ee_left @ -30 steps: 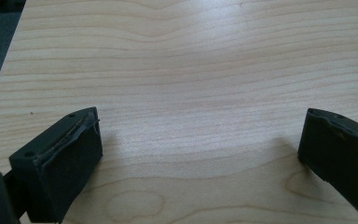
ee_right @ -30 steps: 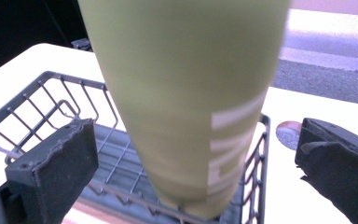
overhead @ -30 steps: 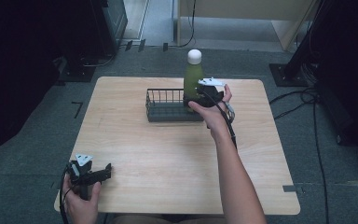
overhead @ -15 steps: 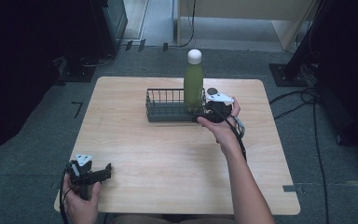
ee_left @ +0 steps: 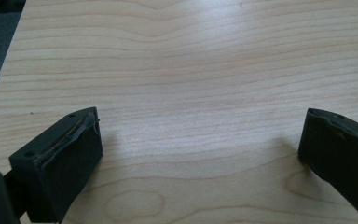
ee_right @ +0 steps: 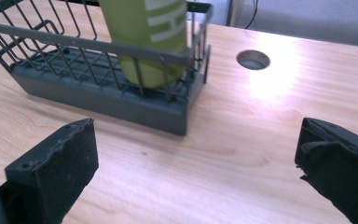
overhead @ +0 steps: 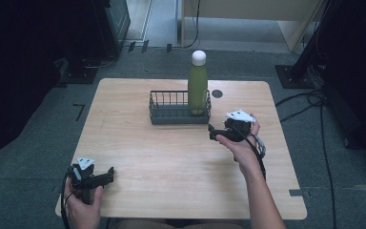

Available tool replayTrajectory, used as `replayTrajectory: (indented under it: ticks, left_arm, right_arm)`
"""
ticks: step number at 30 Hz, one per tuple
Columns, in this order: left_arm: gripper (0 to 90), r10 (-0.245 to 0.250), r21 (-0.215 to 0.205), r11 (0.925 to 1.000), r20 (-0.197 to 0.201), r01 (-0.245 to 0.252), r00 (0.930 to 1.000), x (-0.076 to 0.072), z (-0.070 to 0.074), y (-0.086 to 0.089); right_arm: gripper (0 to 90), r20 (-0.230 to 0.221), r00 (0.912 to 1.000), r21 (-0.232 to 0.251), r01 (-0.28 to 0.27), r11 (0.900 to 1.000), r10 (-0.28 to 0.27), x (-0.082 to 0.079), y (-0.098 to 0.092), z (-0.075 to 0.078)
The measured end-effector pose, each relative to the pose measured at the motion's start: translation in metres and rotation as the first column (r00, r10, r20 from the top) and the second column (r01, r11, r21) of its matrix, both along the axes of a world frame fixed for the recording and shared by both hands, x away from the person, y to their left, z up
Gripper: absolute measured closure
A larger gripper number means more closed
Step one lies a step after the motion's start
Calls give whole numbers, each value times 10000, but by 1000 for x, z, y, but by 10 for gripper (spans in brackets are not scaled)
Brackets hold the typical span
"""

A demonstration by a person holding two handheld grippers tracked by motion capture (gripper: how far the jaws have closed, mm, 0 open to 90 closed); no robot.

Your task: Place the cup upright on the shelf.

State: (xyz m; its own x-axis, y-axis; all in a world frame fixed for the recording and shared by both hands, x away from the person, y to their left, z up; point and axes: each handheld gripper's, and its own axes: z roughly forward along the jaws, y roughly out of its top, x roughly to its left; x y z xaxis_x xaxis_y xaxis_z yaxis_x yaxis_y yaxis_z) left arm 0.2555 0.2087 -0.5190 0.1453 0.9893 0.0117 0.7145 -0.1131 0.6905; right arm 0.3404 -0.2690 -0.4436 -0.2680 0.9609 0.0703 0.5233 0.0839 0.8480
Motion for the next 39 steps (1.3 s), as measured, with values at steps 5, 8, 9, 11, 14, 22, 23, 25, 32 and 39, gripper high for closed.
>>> replayTrajectory:
  ticks: [5, 8, 9, 11, 14, 22, 23, 25, 32, 39]
  left_arm:
    - [0, -2, -1, 10000, 3, 2, 10000, 0, 0, 0]
    - [0, 1, -5, 10000, 13, -1, 10000, 0, 0, 0]
    - [0, -2, -4, 10000, 16, 2, 10000, 0, 0, 0]
    - [0, -2, -5, 10000, 16, 2, 10000, 0, 0, 0]
    - [0, 1, -2, 10000, 18, -1, 10000, 0, 0, 0]
    - [0, -2, -1, 10000, 14, 2, 10000, 0, 0, 0]
    - [0, -10, 13, 10000, 0, 10, 10000, 0, 0, 0]
    - [0, -14, 16, 10000, 1, 14, 10000, 0, 0, 0]
    - [0, -13, 15, 10000, 0, 13, 10000, 0, 0, 0]
    - [0, -15, 17, 10000, -1, 15, 10000, 0, 0, 0]
  right_arm:
    - [0, 70, 9997, 96, 254, 9996, -254, -18, -19, -6]
    - [0, 0, 9992, 119, 391, 9992, -391, -29, -29, -12]
    - [0, -50, 9990, 109, 437, 9990, -436, -32, -32, -14]
    - [0, -157, 9983, 115, 569, 9983, -567, -39, -38, -19]
    - [0, -218, 9974, -22, 682, 9977, -682, -48, -46, -26]
    - [0, -465, 9923, -217, 1141, 9932, -1150, -72, -70, -42]
    - [0, -500, 9912, -215, 1216, 9923, -1226, -75, -73, -44]
    - [0, -597, 9888, -244, 1353, 9905, -1365, -81, -80, -49]
    - [0, -989, 9793, -624, 1709, 9833, -1765, -98, -99, -64]
    - [0, -1652, 9628, -1031, 1988, 9746, -2139, -114, -111, -80]
